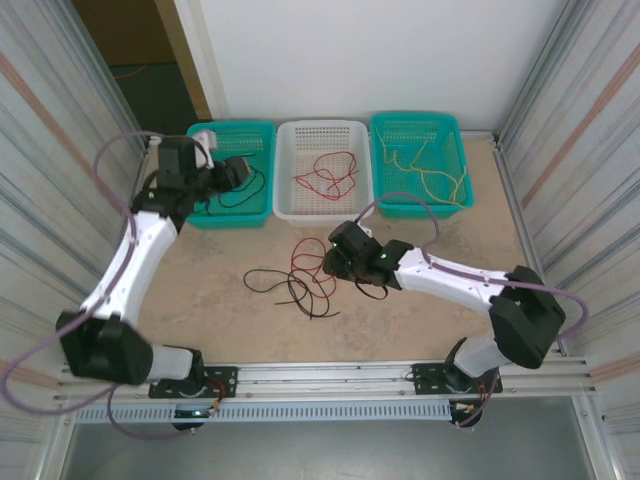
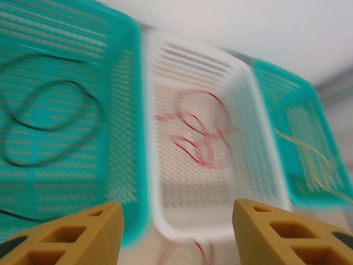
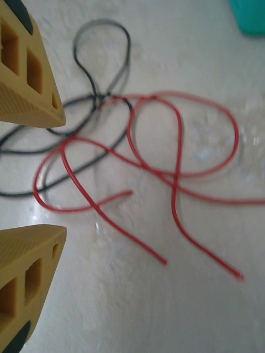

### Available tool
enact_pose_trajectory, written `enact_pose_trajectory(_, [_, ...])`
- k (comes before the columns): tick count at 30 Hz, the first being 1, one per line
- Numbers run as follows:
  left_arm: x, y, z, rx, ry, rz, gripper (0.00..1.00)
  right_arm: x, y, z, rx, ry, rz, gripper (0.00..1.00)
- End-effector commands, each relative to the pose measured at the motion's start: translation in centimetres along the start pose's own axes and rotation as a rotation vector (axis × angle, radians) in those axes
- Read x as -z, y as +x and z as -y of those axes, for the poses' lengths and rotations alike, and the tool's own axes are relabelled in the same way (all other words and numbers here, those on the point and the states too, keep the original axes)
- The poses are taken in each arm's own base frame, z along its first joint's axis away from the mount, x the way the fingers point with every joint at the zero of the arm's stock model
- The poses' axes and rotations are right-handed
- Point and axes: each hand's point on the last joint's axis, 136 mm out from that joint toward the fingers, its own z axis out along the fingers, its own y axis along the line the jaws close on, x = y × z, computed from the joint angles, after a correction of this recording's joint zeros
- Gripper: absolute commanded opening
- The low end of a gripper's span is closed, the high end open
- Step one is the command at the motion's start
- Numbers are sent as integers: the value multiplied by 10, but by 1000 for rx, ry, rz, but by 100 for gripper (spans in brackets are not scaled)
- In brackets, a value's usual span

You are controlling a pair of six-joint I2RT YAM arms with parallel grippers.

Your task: Untangle the cables

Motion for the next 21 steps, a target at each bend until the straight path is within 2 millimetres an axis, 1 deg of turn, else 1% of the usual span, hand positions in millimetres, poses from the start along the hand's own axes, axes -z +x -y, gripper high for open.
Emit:
enact_pose_trajectory(1, [19, 65, 12, -55, -4, -112, 57, -15, -21, 17, -76, 41, 45, 50])
enact_pose_trajectory(4, [40, 111, 20, -76, 29, -181, 58, -35, -37, 18, -92, -6, 45, 51])
enact_pose_trajectory(6, [53, 130, 21, -65, 52, -204, 59, -48, -44, 24, -115, -10, 46, 51])
enact_pose_trajectory(8, [66, 141, 22, -59, 74, -201, 60, -63, -46, 30, -138, -20, 25, 49])
enact_pose_trajectory(9, [71, 145, 23, -58, 88, -194, 61, -70, -46, 31, -147, -24, 11, 47])
enact_pose_trajectory(10, [75, 146, 23, -58, 99, -184, 61, -78, -46, 32, -152, -30, -3, 42])
enact_pose_trajectory(12, [78, 147, 22, -54, 105, -165, 63, -86, -47, 28, -142, -46, -20, 36])
enact_pose_trajectory(14, [78, 145, 23, -50, 108, -158, 63, -90, -51, 25, -124, -53, -15, 35])
enact_pose_trajectory(17, [73, 143, 31, -44, 131, -176, 62, -92, -56, 23, -102, -56, -6, 34])
enact_pose_trajectory(18, [71, 143, 34, -43, 139, -185, 62, -93, -57, 23, -103, -57, -6, 31])
enact_pose_trajectory(21, [67, 143, 41, -58, 148, -202, 61, -94, -57, 24, -106, -68, -8, 12])
